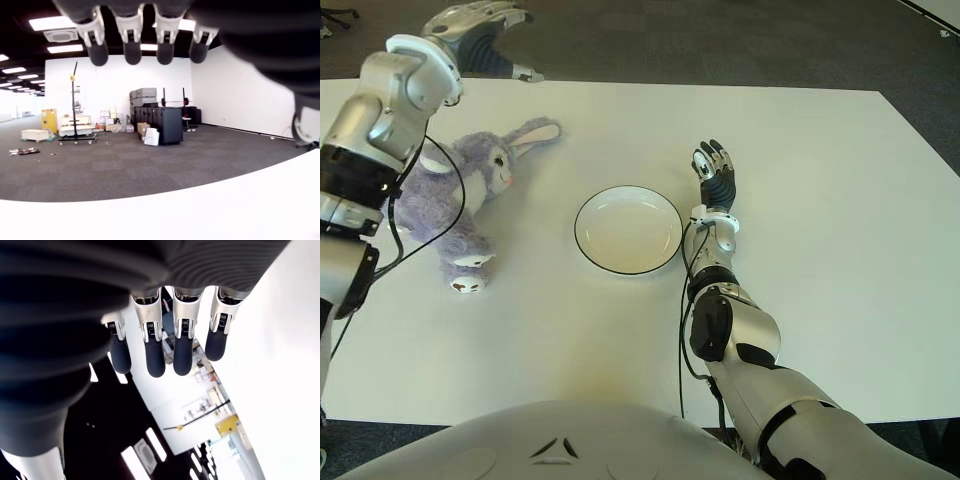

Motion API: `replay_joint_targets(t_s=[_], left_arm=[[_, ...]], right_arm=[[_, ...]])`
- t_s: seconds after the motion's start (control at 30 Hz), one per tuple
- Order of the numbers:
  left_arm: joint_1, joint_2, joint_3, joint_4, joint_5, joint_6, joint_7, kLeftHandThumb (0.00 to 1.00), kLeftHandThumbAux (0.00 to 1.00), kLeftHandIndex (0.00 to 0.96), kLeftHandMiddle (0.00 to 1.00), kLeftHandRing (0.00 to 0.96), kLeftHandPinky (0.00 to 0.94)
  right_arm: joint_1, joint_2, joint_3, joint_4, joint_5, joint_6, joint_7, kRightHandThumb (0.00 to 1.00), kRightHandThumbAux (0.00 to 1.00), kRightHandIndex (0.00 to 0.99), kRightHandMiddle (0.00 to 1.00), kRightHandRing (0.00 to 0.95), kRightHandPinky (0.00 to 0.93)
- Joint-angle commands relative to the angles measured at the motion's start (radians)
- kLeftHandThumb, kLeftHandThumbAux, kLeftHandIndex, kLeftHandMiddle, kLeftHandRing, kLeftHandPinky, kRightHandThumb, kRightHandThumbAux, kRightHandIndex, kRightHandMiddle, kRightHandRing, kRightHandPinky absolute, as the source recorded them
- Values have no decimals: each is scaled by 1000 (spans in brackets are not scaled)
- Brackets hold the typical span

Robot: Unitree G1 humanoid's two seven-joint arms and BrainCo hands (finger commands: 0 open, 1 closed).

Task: Put the doll into the plate.

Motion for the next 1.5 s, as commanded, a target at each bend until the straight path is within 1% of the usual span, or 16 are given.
replay_joint_targets(t_s=[0.03,0.23,0.33,0.5,0.77,1.0,1.13,1.37,1.5], left_arm=[[94,24,15,-38,-6,4,-52,133,339,0,0,0,0],[152,76,34,-78,-6,0,-83,138,318,0,0,0,0],[170,91,43,-92,-10,0,-92,142,315,0,0,0,0],[184,113,48,-118,-6,23,-139,141,323,0,0,0,0],[188,136,48,-134,-1,30,-219,124,335,0,0,0,0],[197,171,37,-112,-3,3,-303,111,326,0,0,0,0],[206,184,36,-100,-9,-16,-330,103,311,0,0,0,0],[242,204,42,-128,-17,-29,-362,100,303,0,0,0,0],[264,210,39,-135,-12,-33,-364,91,306,0,0,0,0]], right_arm=[[211,45,-21,134,19,154,-29,0,743,198,212,183,165],[211,41,-27,133,26,158,-19,0,745,203,218,183,161],[212,39,-29,133,28,159,-18,0,749,203,218,183,167],[213,35,-33,132,32,160,-5,0,755,215,221,186,164],[214,29,-28,132,24,157,-10,0,751,221,227,189,165],[211,29,-26,132,22,153,-19,13,754,229,239,205,190],[212,28,-25,132,20,151,-16,11,745,238,244,204,169],[210,26,-23,132,17,149,-29,10,735,245,249,206,175],[210,25,-27,131,20,142,-23,33,736,245,253,213,189]])
